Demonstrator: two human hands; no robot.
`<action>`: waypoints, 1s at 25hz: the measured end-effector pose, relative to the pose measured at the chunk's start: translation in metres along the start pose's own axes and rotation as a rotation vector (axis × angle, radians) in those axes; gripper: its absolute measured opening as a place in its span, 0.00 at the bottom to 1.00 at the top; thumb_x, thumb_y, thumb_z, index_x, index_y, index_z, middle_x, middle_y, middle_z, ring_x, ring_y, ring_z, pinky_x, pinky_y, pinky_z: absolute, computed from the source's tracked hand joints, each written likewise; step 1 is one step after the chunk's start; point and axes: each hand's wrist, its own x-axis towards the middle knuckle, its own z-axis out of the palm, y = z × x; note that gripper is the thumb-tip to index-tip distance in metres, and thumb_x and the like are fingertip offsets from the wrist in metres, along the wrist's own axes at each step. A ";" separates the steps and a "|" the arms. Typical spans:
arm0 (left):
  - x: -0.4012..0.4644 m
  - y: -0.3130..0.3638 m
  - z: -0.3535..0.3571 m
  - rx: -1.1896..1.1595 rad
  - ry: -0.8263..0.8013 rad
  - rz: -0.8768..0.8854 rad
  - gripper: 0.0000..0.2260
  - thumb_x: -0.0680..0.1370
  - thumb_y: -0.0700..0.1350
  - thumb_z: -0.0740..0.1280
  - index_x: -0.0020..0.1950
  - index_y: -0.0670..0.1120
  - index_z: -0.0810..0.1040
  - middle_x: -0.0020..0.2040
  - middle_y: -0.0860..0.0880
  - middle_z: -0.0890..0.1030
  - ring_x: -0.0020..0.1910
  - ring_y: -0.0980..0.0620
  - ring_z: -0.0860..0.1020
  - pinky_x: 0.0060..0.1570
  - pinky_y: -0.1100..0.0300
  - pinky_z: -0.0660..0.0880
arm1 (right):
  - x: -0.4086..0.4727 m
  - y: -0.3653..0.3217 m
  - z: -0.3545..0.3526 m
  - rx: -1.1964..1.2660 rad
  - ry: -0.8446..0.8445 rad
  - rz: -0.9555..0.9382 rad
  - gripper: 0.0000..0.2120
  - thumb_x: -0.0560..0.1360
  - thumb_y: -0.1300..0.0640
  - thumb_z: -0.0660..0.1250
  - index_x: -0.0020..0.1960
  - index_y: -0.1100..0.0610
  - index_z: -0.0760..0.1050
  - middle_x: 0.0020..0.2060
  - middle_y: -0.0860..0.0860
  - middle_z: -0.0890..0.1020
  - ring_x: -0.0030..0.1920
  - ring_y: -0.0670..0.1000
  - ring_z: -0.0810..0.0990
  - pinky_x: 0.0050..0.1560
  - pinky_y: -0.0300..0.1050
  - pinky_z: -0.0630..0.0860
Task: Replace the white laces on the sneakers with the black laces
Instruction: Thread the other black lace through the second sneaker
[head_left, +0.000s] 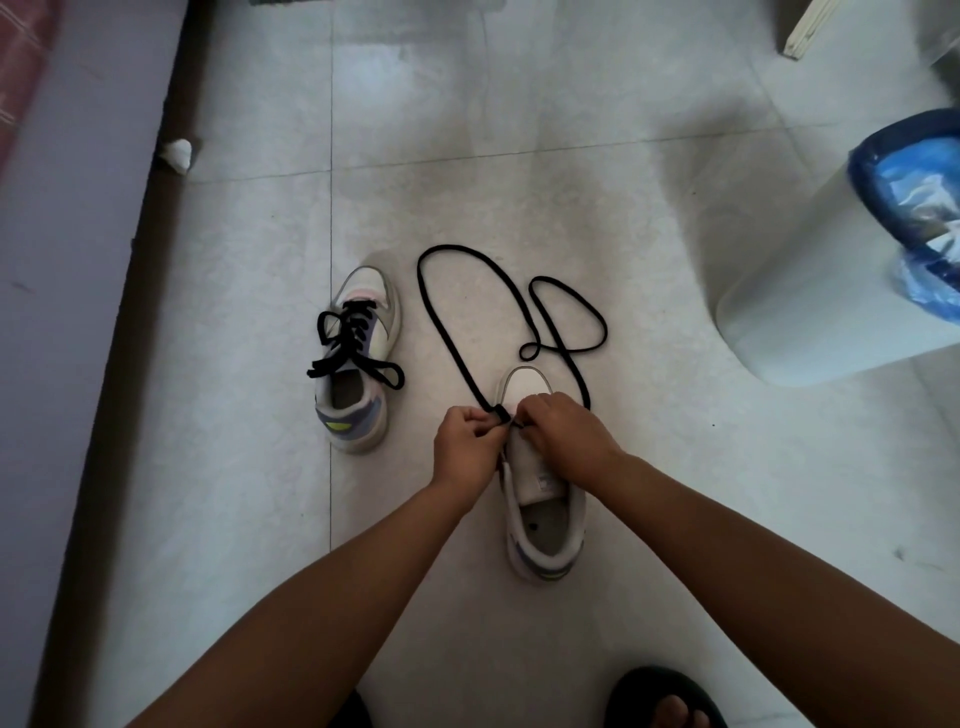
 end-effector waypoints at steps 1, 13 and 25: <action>0.000 0.000 0.000 -0.004 -0.001 0.000 0.09 0.73 0.41 0.71 0.44 0.48 0.70 0.43 0.46 0.80 0.37 0.52 0.77 0.40 0.52 0.78 | 0.002 -0.001 0.001 -0.002 0.006 0.014 0.10 0.77 0.56 0.61 0.56 0.59 0.73 0.52 0.55 0.78 0.53 0.56 0.73 0.48 0.48 0.67; -0.037 -0.006 0.019 0.737 -0.101 0.014 0.22 0.80 0.49 0.57 0.71 0.42 0.56 0.62 0.43 0.71 0.55 0.42 0.76 0.47 0.53 0.75 | 0.000 -0.025 0.009 -0.287 0.027 0.101 0.10 0.77 0.62 0.54 0.57 0.61 0.69 0.55 0.59 0.75 0.56 0.58 0.73 0.52 0.50 0.67; -0.021 0.009 0.016 1.036 -0.194 -0.016 0.21 0.83 0.46 0.52 0.72 0.36 0.60 0.66 0.40 0.73 0.63 0.42 0.73 0.59 0.52 0.70 | -0.045 -0.019 -0.012 -0.233 0.075 -0.279 0.12 0.63 0.67 0.72 0.45 0.64 0.77 0.42 0.60 0.80 0.43 0.58 0.80 0.39 0.45 0.76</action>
